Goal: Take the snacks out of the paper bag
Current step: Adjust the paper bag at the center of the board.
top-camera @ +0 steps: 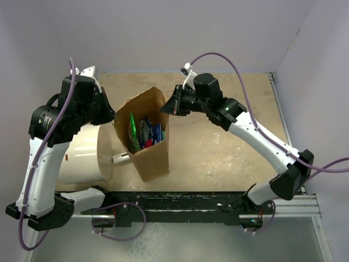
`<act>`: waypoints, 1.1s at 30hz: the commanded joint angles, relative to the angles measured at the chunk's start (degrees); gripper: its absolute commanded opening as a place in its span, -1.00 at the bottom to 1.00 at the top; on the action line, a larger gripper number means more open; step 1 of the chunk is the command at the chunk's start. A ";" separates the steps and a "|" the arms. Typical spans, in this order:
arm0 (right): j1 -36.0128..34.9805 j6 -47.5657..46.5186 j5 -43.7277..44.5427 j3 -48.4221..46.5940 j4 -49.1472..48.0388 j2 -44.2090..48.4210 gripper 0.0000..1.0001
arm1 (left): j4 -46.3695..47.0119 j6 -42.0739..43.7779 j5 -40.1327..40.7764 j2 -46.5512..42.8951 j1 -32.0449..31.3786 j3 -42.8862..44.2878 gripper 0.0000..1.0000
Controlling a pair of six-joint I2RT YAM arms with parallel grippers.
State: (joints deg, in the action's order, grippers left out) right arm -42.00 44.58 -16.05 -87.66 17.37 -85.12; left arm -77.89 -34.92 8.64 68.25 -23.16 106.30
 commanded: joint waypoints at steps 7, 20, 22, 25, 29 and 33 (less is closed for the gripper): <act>-0.12 -5.62 4.27 -0.93 5.04 8.35 0.30 | 5.59 -2.48 0.77 -2.72 0.48 -1.14 -0.53; 2.26 -11.10 10.11 -8.10 17.84 8.29 0.99 | 5.11 -14.60 3.45 -7.99 0.46 -7.93 0.43; 3.14 -9.38 10.41 -8.35 18.64 6.88 0.96 | 6.09 -15.38 2.48 -7.35 0.48 -8.63 0.38; 4.40 -6.79 11.10 -9.78 20.77 4.55 0.88 | 6.34 -17.89 1.74 -6.69 0.45 -9.71 0.23; 5.69 -4.79 10.76 -10.16 20.22 3.49 0.83 | 8.37 -20.46 0.94 -8.00 0.48 -13.34 -0.05; 9.29 -1.35 8.69 -8.60 21.54 3.35 0.79 | 11.08 -20.47 -0.43 -8.64 0.46 -15.67 -0.23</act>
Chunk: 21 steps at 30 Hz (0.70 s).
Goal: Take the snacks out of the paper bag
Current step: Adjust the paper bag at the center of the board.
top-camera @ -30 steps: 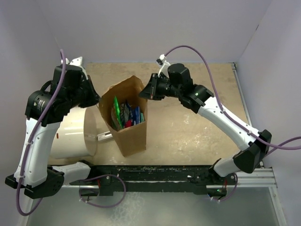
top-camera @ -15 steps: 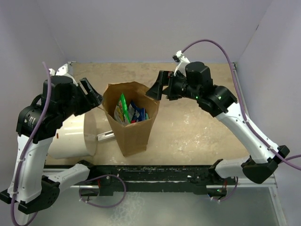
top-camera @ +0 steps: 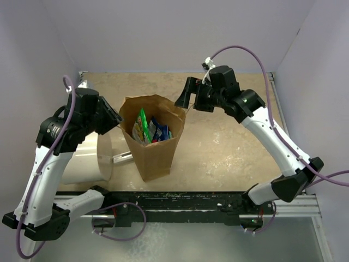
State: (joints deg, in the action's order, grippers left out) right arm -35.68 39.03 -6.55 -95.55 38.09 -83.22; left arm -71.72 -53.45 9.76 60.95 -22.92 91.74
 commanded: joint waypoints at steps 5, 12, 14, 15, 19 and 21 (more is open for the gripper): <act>5.32 5.13 -3.48 3.18 -1.81 2.90 0.82 | 5.63 0.17 -1.77 0.33 0.24 0.36 -0.49; 6.06 5.81 -8.91 4.54 -2.88 1.52 0.81 | 6.78 2.56 -1.86 1.34 0.18 1.25 -0.89; 6.42 6.09 -12.23 5.77 -5.50 1.12 0.74 | 7.34 3.63 -1.88 1.73 0.24 1.75 -0.97; 6.54 6.55 -13.77 5.74 -5.85 0.60 0.65 | 7.79 4.33 -1.96 1.96 0.20 1.96 -1.00; 7.49 7.00 -15.94 5.22 -7.84 -0.41 0.00 | 9.81 7.90 -1.71 3.57 0.23 3.75 -1.00; 8.53 6.83 -15.36 4.72 -8.23 0.20 -0.34 | 11.91 9.74 -1.83 4.43 0.24 4.94 -1.00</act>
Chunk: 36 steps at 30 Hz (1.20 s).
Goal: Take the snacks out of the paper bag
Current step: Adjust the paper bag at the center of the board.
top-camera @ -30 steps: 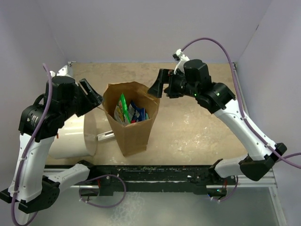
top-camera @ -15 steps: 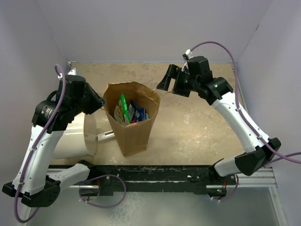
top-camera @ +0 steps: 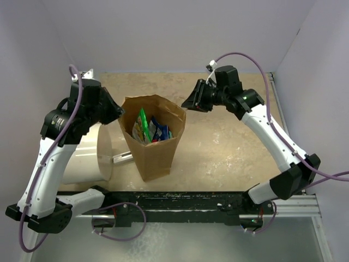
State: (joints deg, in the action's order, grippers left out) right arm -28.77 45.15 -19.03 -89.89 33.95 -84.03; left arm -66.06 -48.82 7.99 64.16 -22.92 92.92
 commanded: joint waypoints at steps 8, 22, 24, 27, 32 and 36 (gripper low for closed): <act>4.44 -5.31 0.14 -5.29 -1.81 2.91 -1.00 | 16.84 7.59 -4.61 7.85 0.19 9.20 -1.00; 4.83 -15.90 -7.01 -13.14 -6.31 -2.06 -1.00 | 26.48 14.66 -6.67 22.24 10.88 20.25 -1.00; 4.80 -15.51 -11.29 -15.30 -7.49 -4.68 -1.00 | 28.06 15.01 -9.28 23.89 14.54 20.85 -1.00; 4.12 -14.05 -13.07 -18.38 -8.22 -8.42 -1.00 | 30.92 15.26 -14.29 26.87 18.96 22.95 -1.00; 1.79 -10.08 -14.78 -22.79 -11.86 -14.32 -1.00 | 31.64 17.10 -19.66 34.57 21.95 33.88 -1.00; -0.79 -7.16 -17.49 -22.04 -15.10 -17.47 -1.00 | 34.28 20.79 -26.05 39.20 22.21 39.55 -1.00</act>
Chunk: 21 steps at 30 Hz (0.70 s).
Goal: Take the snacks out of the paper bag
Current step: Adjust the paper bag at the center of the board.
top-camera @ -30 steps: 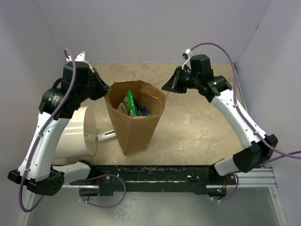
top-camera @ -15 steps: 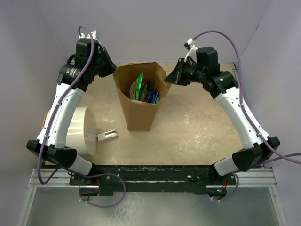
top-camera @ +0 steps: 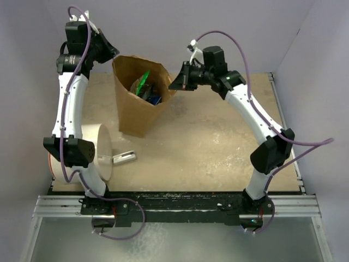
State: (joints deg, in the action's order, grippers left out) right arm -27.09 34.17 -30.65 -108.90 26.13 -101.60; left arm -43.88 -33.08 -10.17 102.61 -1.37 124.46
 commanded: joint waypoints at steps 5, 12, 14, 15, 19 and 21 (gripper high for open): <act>-4.28 1.60 -7.95 3.94 -5.93 0.90 -1.00 | 20.36 2.75 -19.79 -1.39 0.59 -1.06 -1.00; -4.29 -2.14 -7.07 25.62 -7.85 10.37 -0.97 | 35.44 -5.07 -34.39 -10.24 -2.69 -23.74 -1.00; -4.29 -3.89 -6.25 29.25 -6.36 13.46 -0.97 | 33.03 -3.55 -34.58 -11.42 -5.79 -25.13 -1.00; -4.29 -4.43 -5.86 30.93 -5.89 14.46 -0.97 | 32.26 -3.39 -34.72 -11.69 -7.83 -25.73 -1.00; -4.24 -5.46 -5.48 37.52 -5.19 18.00 -0.96 | 30.48 -4.92 -32.84 -13.15 -12.92 -28.19 -1.00; -4.28 -6.09 -3.96 40.11 -5.59 19.51 -0.94 | 29.20 -4.89 -30.82 -14.59 -14.61 -29.76 -1.00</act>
State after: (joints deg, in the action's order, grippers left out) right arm -31.22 30.85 -35.42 -72.49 21.04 -86.39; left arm -16.75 -36.97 -41.28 92.71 -13.21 96.71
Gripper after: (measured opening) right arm 0.022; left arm 0.003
